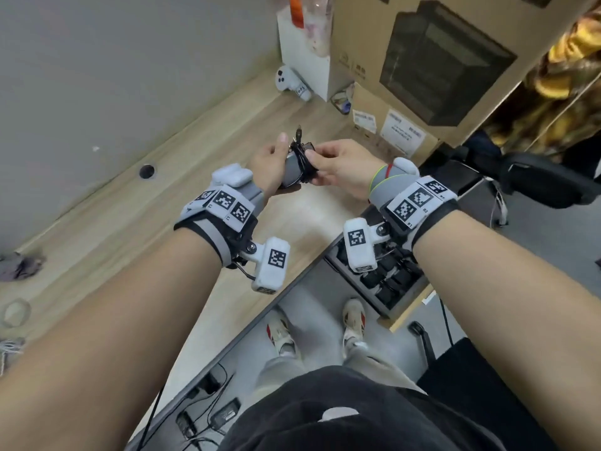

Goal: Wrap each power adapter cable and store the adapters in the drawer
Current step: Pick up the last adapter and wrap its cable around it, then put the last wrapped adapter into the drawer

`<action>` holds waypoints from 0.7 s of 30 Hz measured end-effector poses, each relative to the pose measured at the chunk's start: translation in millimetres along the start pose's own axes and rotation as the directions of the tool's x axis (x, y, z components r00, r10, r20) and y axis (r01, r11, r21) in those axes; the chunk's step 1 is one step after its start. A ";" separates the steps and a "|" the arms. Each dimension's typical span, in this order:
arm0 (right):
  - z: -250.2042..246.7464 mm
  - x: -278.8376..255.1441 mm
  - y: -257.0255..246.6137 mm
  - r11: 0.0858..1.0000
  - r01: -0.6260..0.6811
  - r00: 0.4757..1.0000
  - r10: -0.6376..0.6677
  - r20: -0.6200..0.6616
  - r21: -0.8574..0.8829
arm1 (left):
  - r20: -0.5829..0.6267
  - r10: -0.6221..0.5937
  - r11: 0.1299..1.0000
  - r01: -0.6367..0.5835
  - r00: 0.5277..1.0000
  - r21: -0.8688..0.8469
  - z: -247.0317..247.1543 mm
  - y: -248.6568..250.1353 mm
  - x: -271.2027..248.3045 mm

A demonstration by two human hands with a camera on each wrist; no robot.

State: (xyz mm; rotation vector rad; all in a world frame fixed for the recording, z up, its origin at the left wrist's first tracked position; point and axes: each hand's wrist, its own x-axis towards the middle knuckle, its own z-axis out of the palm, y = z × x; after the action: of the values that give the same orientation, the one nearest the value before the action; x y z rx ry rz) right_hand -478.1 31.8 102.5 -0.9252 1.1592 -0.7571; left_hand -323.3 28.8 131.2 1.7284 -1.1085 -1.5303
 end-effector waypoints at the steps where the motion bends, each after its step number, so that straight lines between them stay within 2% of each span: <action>1: -6.2 -2.3 7.2 1.000 0.014 1.000 -0.015 -0.019 -0.010 | 0.012 -0.016 1.000 0.016 1.000 -0.003 6.7 -3.9 0.5; 3: -25.5 -12.0 28.7 1.000 0.005 0.998 -0.005 -0.069 -0.011 | 0.056 -0.040 0.999 0.038 0.998 0.035 30.2 -16.5 1.2; 7: -67.7 -32.3 71.2 0.995 -0.089 0.980 0.096 -0.174 0.050 | 0.123 -0.066 0.975 0.038 0.990 0.218 78.6 -48.0 5.0; 12: -129.1 -50.1 126.7 0.974 -0.218 0.918 0.224 -0.327 0.054 | 0.196 -0.166 0.937 0.092 0.966 0.338 126.4 -94.8 9.9; 16: -162.3 -52.8 164.3 0.946 -0.317 0.872 0.319 -0.371 0.069 | 0.265 -0.298 0.903 0.181 0.917 0.390 160.0 -138.7 12.3; 21: -188.2 -39.8 216.7 0.904 -0.425 0.832 0.408 -0.376 0.041 | 0.266 -0.416 0.853 0.271 0.870 0.447 190.6 -202.8 26.0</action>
State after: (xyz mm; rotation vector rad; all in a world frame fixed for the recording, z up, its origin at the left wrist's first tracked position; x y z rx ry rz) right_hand -663.9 122.2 -100.7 -0.5344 1.6595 -0.5602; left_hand -467.4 126.1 -87.6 2.0665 -1.4222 -2.0149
